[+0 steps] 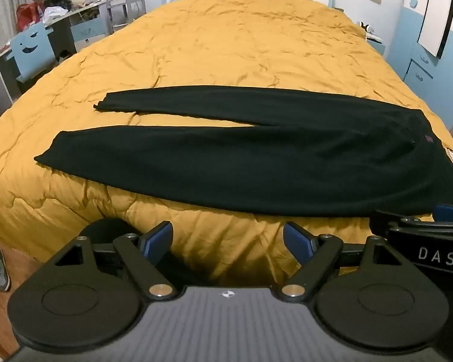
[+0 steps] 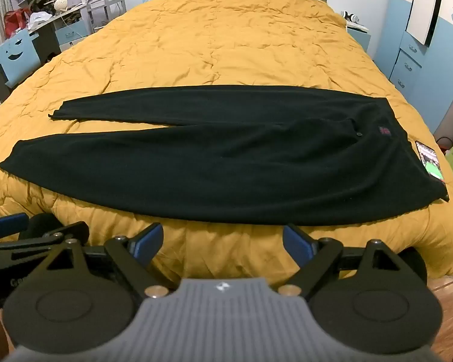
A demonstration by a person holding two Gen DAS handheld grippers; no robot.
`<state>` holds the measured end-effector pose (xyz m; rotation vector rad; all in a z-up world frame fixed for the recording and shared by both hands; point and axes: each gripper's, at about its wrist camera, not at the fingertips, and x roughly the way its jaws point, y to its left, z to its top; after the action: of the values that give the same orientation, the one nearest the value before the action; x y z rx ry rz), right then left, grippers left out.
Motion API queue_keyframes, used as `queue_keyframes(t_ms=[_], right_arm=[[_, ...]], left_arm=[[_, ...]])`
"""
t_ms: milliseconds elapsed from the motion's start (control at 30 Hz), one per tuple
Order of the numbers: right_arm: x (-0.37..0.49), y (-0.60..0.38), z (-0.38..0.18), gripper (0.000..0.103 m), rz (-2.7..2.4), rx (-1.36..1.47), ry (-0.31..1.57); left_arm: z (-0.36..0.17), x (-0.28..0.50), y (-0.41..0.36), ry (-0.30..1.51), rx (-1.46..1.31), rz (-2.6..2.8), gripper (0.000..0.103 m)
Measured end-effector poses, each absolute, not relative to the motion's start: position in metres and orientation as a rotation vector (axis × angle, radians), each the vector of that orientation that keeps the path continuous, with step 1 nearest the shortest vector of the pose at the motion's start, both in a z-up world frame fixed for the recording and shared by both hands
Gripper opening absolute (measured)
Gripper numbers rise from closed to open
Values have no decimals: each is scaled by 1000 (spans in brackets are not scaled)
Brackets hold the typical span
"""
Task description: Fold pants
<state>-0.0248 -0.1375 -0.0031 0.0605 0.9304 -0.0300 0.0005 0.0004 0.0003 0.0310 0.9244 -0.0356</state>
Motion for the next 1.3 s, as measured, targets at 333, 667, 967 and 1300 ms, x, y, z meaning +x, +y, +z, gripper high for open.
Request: queue_keyframes(t_ms=[333, 667, 967, 1300], right_arm=[[-25, -137, -3, 82, -31, 59, 932], [-25, -137, -3, 82, -31, 60, 932], [-26, -137, -3, 82, -30, 60, 932], [-26, -137, -3, 82, -30, 60, 931]], left_arm=[[1, 0, 0, 917, 25, -34, 97], [1, 0, 0, 914, 27, -32, 97], [1, 0, 0, 914, 28, -31, 97], [1, 0, 0, 912, 26, -31, 97]])
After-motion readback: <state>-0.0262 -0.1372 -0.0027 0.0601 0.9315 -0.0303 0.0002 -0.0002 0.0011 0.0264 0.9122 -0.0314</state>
